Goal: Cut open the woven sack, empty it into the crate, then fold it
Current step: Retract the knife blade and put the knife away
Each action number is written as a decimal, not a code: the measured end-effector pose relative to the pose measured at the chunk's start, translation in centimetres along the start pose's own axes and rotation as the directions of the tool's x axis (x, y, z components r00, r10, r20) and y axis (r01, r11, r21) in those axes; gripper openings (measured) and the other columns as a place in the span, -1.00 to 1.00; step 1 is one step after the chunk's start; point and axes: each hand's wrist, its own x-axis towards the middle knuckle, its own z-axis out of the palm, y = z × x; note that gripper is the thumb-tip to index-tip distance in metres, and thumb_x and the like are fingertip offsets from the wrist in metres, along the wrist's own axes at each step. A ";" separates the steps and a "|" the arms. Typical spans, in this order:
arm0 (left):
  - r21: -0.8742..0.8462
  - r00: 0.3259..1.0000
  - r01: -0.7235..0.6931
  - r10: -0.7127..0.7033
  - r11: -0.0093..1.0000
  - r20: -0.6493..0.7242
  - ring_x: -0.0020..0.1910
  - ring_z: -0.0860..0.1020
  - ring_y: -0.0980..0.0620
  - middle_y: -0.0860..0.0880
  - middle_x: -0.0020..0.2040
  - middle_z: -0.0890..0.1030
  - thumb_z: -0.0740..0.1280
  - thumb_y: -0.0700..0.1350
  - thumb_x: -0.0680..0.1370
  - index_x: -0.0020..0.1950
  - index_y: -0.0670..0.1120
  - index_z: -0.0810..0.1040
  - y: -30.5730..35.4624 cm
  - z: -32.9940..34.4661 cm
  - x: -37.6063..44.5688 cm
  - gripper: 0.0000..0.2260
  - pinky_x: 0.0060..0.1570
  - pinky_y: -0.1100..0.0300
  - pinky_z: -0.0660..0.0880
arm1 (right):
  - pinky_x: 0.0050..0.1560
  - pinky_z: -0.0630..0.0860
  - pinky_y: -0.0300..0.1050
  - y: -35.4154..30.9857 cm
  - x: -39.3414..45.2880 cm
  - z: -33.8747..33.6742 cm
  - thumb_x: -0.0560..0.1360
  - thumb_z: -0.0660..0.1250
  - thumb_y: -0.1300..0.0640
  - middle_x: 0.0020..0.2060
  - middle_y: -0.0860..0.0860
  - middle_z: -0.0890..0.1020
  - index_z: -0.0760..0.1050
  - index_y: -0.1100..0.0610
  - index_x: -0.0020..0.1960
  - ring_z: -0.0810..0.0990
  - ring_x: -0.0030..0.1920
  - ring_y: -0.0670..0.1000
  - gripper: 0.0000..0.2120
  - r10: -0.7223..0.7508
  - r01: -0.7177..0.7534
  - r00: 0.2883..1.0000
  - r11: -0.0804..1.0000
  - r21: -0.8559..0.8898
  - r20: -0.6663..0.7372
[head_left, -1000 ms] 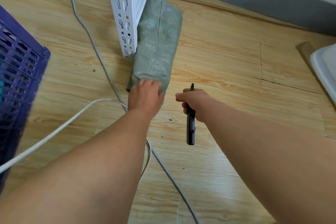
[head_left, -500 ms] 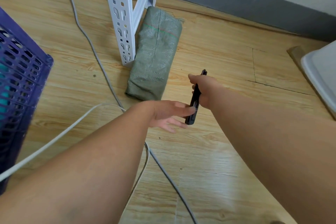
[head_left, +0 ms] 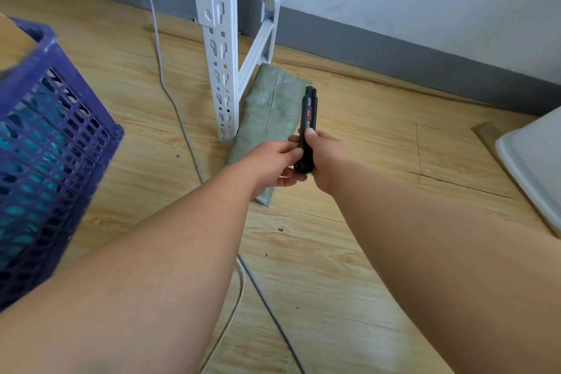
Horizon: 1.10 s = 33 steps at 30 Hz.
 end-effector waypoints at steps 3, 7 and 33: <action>0.002 0.999 0.003 -0.003 1.000 -0.042 -0.25 0.61 -0.06 -0.18 0.01 0.60 0.19 -0.20 0.66 0.31 -0.18 0.48 2.3 -0.3 -0.2 -0.76 -0.23 0.22 0.62 | 0.03 0.58 0.08 -2.0 -0.5 0.6 0.63 0.12 0.25 -0.12 0.01 0.63 0.50 0.10 -0.13 0.61 -0.05 0.11 -0.75 -0.014 0.014 1.000 1.000 0.003 -0.003; -0.003 0.997 -0.029 0.029 1.000 -0.078 -0.19 0.62 -0.11 -0.17 0.03 0.62 0.20 -0.23 0.65 0.30 -0.13 0.50 7.1 0.2 -0.4 -0.76 0.06 0.01 0.61 | 0.10 0.59 0.08 -6.7 -1.2 0.5 0.57 0.07 0.33 -0.10 0.00 0.62 0.52 0.06 -0.10 0.61 0.02 0.11 -0.70 -0.085 0.085 0.996 0.996 -0.040 -0.003; 0.206 0.950 0.201 -0.139 0.958 -0.281 -0.09 0.66 -0.11 -0.18 0.02 0.66 0.16 -0.14 0.65 0.17 -0.11 0.60 39.8 9.0 -12.0 -0.76 0.07 0.04 0.61 | -0.34 0.44 -0.19 -33.6 -16.2 -6.4 0.65 0.10 0.10 -0.18 -0.03 0.60 0.54 0.14 0.22 0.54 -0.23 -0.09 -0.70 -0.073 0.076 0.996 0.994 0.077 -0.050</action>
